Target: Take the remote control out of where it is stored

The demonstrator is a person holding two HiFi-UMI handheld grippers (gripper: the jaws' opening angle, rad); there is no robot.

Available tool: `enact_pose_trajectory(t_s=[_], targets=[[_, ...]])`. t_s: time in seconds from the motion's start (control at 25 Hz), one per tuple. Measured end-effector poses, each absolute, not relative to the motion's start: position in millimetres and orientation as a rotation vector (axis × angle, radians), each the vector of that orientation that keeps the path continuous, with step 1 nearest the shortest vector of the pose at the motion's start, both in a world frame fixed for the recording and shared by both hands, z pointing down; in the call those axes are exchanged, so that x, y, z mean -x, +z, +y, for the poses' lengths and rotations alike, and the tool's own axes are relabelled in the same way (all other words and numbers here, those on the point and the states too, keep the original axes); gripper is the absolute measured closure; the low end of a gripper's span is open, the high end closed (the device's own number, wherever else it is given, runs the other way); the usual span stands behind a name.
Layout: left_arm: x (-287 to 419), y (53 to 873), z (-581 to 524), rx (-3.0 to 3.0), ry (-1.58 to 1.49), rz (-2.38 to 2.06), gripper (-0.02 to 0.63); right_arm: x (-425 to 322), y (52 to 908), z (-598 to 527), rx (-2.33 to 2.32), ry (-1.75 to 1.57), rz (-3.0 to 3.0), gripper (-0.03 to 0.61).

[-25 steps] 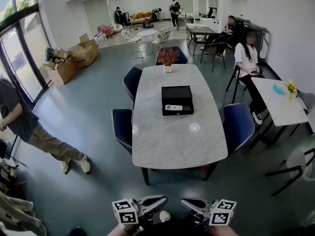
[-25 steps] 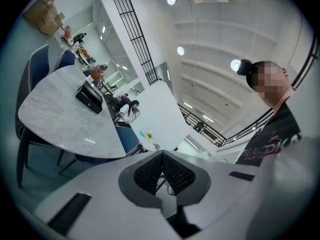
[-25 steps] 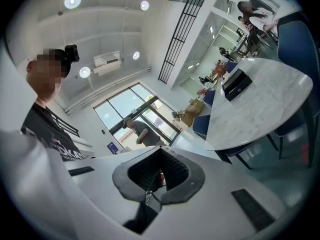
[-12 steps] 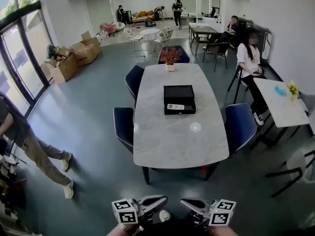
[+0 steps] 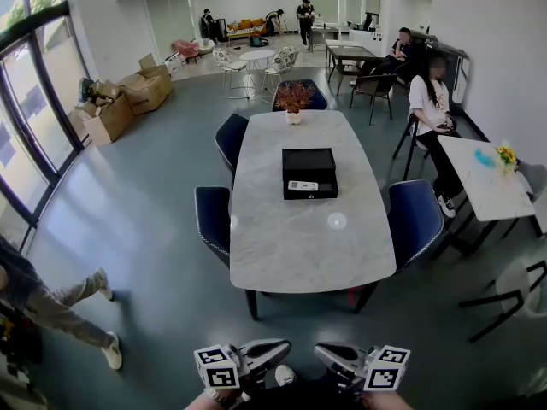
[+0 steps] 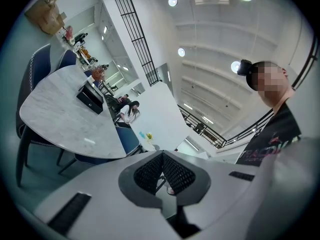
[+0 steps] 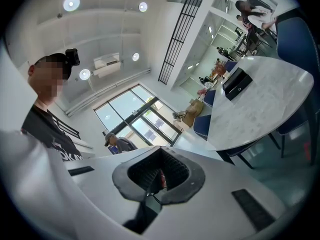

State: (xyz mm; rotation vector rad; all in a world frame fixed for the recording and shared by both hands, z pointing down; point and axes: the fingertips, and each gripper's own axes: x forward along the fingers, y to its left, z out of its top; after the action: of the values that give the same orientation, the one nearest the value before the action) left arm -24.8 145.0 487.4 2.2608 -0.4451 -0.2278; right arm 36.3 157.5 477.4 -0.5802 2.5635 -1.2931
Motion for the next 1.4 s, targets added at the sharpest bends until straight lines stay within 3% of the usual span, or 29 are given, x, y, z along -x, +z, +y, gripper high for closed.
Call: enact_pose_trajectory(t_s=[1.4], targets=[[88,483,111,-2.242,-0.326,-0.583,0.607,7,468,94,0.534,-1.299,2.624,0.569]])
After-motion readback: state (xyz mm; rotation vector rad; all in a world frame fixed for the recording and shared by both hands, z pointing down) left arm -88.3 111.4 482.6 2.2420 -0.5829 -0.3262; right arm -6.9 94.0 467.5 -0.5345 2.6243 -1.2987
